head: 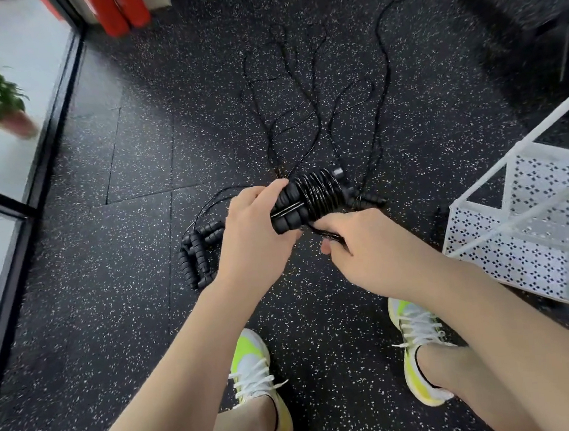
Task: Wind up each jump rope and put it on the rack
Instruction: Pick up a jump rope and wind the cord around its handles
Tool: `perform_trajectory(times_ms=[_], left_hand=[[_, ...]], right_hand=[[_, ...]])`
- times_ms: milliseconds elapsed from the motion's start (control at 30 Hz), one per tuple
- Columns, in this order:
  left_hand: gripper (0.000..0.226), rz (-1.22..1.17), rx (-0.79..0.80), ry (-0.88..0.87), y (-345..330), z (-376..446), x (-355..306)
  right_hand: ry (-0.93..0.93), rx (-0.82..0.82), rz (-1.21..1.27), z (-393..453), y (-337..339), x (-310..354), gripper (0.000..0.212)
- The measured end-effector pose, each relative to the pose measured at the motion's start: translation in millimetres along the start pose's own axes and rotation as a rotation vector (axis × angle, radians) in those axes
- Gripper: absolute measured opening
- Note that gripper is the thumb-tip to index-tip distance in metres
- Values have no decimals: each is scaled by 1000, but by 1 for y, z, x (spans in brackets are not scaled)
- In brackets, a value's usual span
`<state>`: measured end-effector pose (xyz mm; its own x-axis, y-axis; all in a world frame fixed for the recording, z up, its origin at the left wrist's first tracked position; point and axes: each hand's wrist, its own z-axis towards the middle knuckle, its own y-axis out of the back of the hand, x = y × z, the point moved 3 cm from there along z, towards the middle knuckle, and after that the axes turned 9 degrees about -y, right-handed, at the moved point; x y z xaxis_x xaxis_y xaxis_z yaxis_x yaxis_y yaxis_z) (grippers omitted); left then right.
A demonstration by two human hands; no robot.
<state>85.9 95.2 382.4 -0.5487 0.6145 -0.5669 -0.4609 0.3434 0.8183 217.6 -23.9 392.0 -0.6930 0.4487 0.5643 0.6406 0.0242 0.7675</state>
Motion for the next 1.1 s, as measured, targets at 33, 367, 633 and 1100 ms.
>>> perform_trajectory(times_ms=[33,367,633,1100], left_hand=[[77,16,23,-13,-2,-1,1],[74,86,266,-213,-13,-5,-8],[70,-26,351,-334,-3,-8,-13],[79,-806,380,-90,20,-6,-32]], right_hand=[[18,-5,-42,-1,1,1,29],[158,-231,-253,-3,26,2,21],[237,-246,-134,8,48,-14,20],[80,13,714,6,60,-13,11]])
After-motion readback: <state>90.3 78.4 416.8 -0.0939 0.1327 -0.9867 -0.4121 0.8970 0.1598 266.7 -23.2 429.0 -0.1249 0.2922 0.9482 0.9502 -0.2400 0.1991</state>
